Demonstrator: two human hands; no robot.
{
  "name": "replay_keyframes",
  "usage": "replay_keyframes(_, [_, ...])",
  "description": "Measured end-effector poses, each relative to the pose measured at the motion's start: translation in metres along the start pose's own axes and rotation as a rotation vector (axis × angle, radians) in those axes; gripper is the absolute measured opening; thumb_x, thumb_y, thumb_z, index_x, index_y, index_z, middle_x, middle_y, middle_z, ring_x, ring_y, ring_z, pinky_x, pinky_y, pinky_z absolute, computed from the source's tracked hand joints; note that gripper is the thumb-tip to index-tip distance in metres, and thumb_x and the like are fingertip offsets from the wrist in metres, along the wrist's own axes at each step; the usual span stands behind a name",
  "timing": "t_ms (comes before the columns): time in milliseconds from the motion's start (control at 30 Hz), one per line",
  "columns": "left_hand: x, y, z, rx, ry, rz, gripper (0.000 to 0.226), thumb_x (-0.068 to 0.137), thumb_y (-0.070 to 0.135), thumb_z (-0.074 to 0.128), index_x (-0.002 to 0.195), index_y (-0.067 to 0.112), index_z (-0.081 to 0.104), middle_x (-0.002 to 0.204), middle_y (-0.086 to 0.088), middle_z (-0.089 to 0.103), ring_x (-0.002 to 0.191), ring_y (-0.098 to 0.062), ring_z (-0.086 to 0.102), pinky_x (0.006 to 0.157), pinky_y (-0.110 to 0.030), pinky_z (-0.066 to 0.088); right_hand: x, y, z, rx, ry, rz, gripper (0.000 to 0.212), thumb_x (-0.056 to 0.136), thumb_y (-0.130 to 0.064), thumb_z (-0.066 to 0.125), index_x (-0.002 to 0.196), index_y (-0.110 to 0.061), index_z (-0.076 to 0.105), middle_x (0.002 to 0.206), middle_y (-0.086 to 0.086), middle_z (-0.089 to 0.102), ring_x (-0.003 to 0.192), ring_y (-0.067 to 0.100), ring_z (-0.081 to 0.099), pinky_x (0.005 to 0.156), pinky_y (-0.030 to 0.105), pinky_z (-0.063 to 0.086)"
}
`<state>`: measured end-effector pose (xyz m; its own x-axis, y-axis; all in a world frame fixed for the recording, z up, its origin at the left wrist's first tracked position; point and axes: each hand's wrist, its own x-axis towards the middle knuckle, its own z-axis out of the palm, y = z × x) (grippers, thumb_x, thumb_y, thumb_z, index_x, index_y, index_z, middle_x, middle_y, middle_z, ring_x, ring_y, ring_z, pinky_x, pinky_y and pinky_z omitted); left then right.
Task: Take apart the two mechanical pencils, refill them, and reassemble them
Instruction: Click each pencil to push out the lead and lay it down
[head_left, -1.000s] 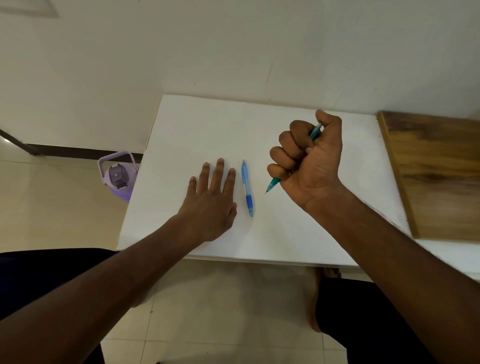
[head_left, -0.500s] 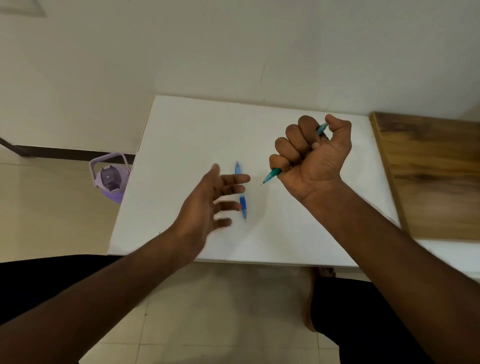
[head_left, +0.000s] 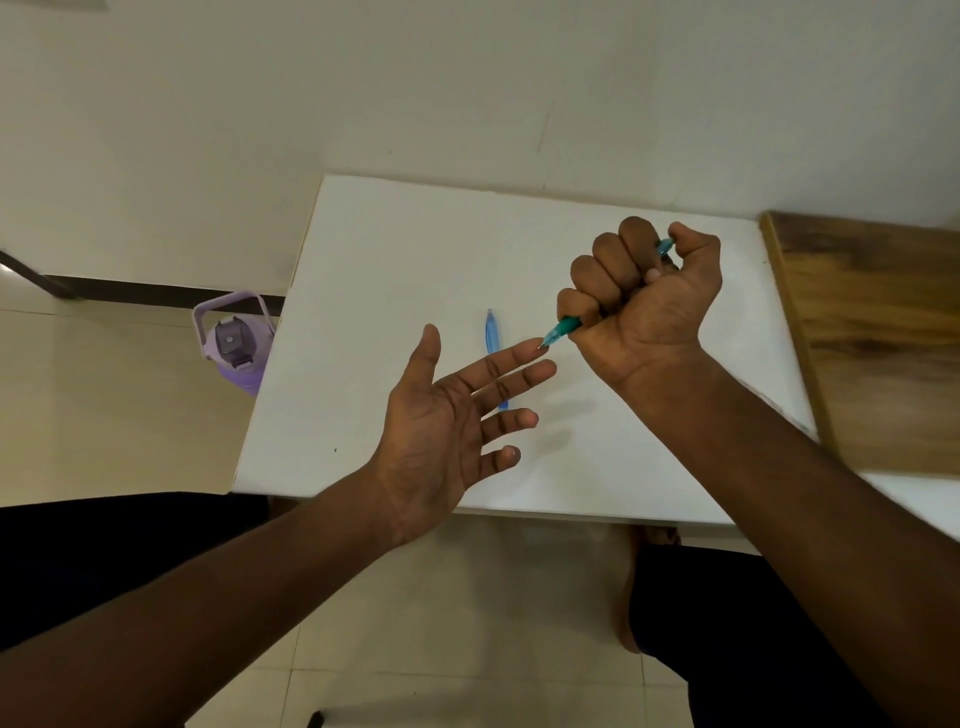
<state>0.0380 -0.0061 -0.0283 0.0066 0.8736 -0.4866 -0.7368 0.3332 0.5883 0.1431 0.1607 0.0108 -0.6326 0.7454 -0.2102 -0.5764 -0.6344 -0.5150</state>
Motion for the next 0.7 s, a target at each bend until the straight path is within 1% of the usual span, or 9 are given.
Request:
replay_keyframes(133, [0.003, -0.002, -0.002, -0.025, -0.024, 0.008, 0.090, 0.093, 0.085, 0.017, 0.135, 0.026, 0.071, 0.144, 0.000, 0.067, 0.090, -0.013, 0.069, 0.073, -0.030, 0.052, 0.001, 0.002, -0.001, 0.032, 0.018, 0.011, 0.061, 0.100, -0.047, 0.021, 0.048, -0.020, 0.036, 0.054, -0.006, 0.014, 0.047, 0.012, 0.011, 0.043, 0.020, 0.019])
replay_keyframes(300, [0.004, -0.004, -0.002, -0.032, -0.048, 0.012, 0.093, 0.092, 0.086, 0.016, 0.136, 0.025, 0.071, 0.146, -0.001, 0.065, 0.092, -0.014, 0.067, 0.073, -0.030, 0.051, 0.003, 0.000, 0.000, 0.030, 0.060, 0.005, 0.060, 0.100, -0.044, 0.021, 0.048, -0.019, 0.037, 0.053, -0.006, 0.015, 0.048, 0.012, 0.010, 0.043, 0.019, 0.019])
replay_keyframes(367, [0.005, -0.004, -0.002, -0.038, -0.059, 0.007, 0.094, 0.092, 0.086, 0.016, 0.137, 0.024, 0.070, 0.146, -0.001, 0.065, 0.091, -0.013, 0.067, 0.073, -0.029, 0.051, 0.003, -0.001, 0.000, 0.038, 0.076, 0.018, 0.058, 0.100, -0.049, 0.024, 0.053, -0.018, 0.038, 0.048, -0.005, 0.022, 0.048, 0.012, 0.012, 0.043, 0.020, 0.020])
replay_keyframes(433, [0.005, -0.003, -0.002, -0.035, -0.063, 0.007, 0.094, 0.092, 0.086, 0.015, 0.137, 0.025, 0.070, 0.146, 0.000, 0.065, 0.090, -0.013, 0.067, 0.072, -0.029, 0.051, 0.002, 0.000, -0.001, 0.045, 0.092, 0.032, 0.054, 0.100, -0.053, 0.026, 0.065, -0.016, 0.041, 0.048, -0.004, 0.029, 0.046, 0.010, 0.017, 0.043, 0.022, 0.022])
replay_keyframes(500, [0.005, -0.001, -0.001, -0.016, -0.055, 0.011, 0.093, 0.093, 0.085, 0.014, 0.135, 0.026, 0.071, 0.144, 0.000, 0.067, 0.088, -0.012, 0.068, 0.072, -0.030, 0.051, 0.004, 0.001, -0.001, 0.048, 0.130, 0.035, 0.043, 0.100, -0.043, 0.026, 0.073, -0.015, 0.044, 0.052, -0.003, 0.033, 0.042, 0.009, 0.025, 0.043, 0.022, 0.025])
replay_keyframes(567, [0.007, 0.003, 0.000, 0.050, 0.020, 0.028, 0.088, 0.096, 0.082, 0.014, 0.130, 0.028, 0.075, 0.138, 0.000, 0.071, 0.086, -0.012, 0.069, 0.073, -0.031, 0.050, 0.010, -0.002, 0.000, 0.000, 0.203, 0.053, 0.034, 0.100, -0.028, 0.027, 0.076, -0.014, 0.046, 0.055, -0.003, 0.035, 0.041, 0.009, 0.029, 0.041, 0.021, 0.029])
replay_keyframes(600, [0.010, 0.006, 0.000, 0.119, 0.104, 0.048, 0.083, 0.098, 0.079, 0.016, 0.126, 0.030, 0.077, 0.132, 0.002, 0.074, 0.086, -0.013, 0.069, 0.074, -0.032, 0.050, 0.013, -0.003, 0.001, -0.069, 0.249, 0.074, 0.031, 0.100, -0.023, 0.029, 0.077, -0.014, 0.047, 0.057, -0.002, 0.037, 0.040, 0.009, 0.031, 0.041, 0.021, 0.031])
replay_keyframes(667, [0.015, 0.017, -0.004, 0.352, 0.315, 0.114, 0.065, 0.105, 0.068, 0.025, 0.119, 0.033, 0.078, 0.117, 0.008, 0.079, 0.090, -0.015, 0.070, 0.077, -0.031, 0.050, 0.018, -0.007, 0.001, -0.296, 0.327, 0.146, 0.023, 0.102, -0.016, 0.036, 0.083, -0.012, 0.050, 0.063, 0.003, 0.046, 0.044, 0.010, 0.041, 0.044, 0.023, 0.039])
replay_keyframes(700, [0.017, 0.025, -0.008, 0.516, 0.400, 0.153, 0.054, 0.107, 0.062, 0.031, 0.119, 0.033, 0.075, 0.112, 0.011, 0.079, 0.094, -0.016, 0.070, 0.077, -0.030, 0.050, 0.019, -0.008, 0.000, -0.451, 0.353, 0.193, 0.020, 0.104, -0.014, 0.041, 0.088, -0.010, 0.053, 0.069, 0.007, 0.051, 0.050, 0.013, 0.049, 0.048, 0.026, 0.046])
